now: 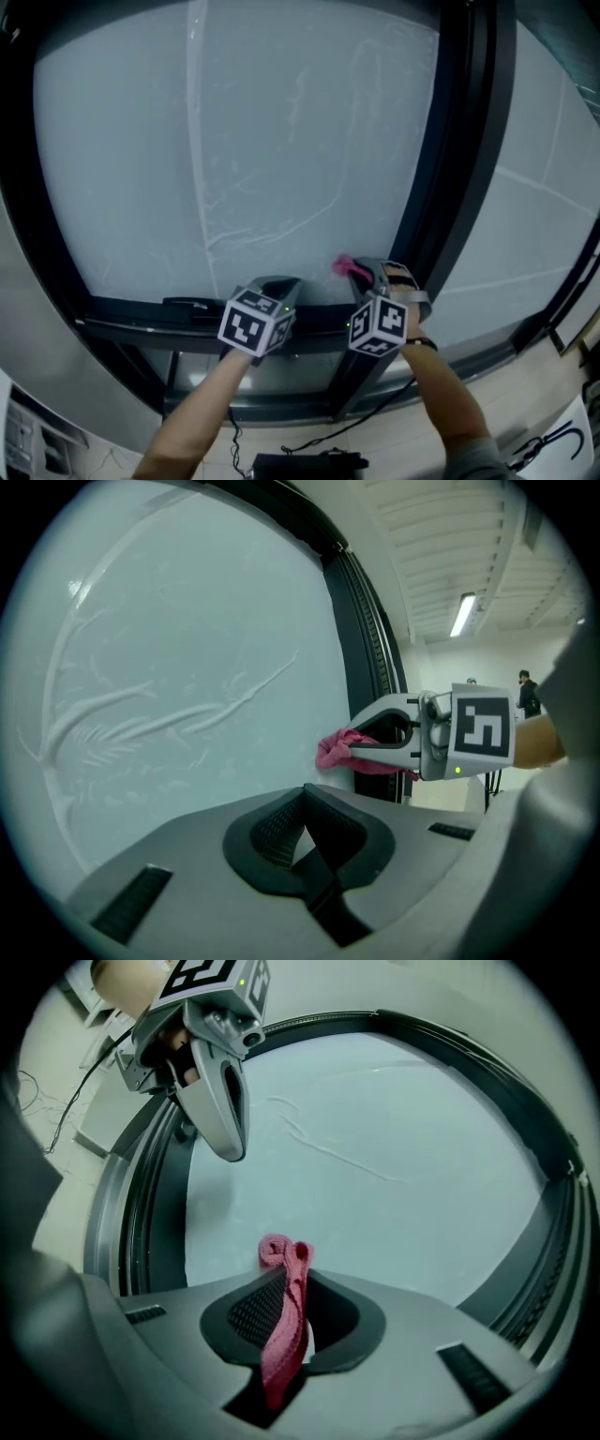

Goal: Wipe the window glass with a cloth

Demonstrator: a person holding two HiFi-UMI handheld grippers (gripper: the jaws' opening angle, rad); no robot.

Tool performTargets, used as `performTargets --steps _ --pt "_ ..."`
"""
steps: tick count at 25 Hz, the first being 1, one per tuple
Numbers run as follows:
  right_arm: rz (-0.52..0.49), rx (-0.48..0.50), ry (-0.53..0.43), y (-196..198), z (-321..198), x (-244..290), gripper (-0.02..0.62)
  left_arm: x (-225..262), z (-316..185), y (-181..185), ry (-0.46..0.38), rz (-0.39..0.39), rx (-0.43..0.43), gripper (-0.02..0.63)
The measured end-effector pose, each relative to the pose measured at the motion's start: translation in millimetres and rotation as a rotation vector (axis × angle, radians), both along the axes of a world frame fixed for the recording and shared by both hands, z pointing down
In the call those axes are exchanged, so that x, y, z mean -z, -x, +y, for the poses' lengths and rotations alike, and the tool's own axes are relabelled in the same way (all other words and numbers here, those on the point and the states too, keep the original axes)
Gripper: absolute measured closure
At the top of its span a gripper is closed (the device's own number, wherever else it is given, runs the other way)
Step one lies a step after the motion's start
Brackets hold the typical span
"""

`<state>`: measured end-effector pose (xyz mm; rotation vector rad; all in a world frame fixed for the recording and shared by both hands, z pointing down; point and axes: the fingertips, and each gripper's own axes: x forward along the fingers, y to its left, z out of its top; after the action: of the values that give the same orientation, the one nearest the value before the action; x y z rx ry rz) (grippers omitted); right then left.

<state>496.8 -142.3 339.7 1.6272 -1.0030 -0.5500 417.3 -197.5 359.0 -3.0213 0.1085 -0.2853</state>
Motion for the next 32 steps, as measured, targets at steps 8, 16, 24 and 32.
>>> performTargets --steps 8,16,24,32 --pt "0.018 0.004 -0.068 1 -1 53 0.54 27 2 -3 -0.027 0.039 0.002 0.6" --pt "-0.013 0.019 -0.13 3 -1 104 0.54 55 8 -2 -0.047 0.087 -0.009 0.6" --pt "0.034 0.027 -0.179 2 -1 159 0.54 78 3 1 -0.074 0.123 0.004 0.6" --pt "0.08 0.023 -0.252 0 2 217 0.54 106 5 3 -0.109 0.156 0.001 0.6"
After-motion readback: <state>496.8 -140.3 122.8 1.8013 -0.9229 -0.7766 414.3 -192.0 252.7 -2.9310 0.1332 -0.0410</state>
